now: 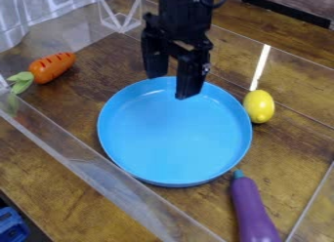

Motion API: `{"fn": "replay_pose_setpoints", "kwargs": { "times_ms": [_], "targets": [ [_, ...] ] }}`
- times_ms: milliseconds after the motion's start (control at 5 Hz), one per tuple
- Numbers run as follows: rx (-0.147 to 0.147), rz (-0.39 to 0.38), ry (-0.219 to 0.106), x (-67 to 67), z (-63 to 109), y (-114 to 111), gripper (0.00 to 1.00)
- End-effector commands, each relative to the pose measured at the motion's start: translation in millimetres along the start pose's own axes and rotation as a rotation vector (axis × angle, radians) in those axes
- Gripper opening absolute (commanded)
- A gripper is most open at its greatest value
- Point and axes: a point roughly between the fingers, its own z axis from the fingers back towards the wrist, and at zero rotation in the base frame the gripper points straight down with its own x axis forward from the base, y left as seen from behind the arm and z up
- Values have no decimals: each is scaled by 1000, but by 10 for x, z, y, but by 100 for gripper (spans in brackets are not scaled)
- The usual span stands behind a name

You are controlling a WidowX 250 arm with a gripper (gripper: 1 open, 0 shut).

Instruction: Move the carrot to the left side

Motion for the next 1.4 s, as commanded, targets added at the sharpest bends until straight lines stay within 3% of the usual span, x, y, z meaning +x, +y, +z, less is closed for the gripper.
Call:
{"fn": "replay_pose_setpoints", "kwargs": {
  "times_ms": [0, 400, 1000, 1200],
  "targets": [
    [24, -30, -64, 0, 260, -73, 100],
    [23, 2, -73, 159, 247, -104, 100],
    [17, 115, -23, 17, 174, 6, 100],
    [13, 135, -25, 8, 178, -3, 100]
  ]
}}
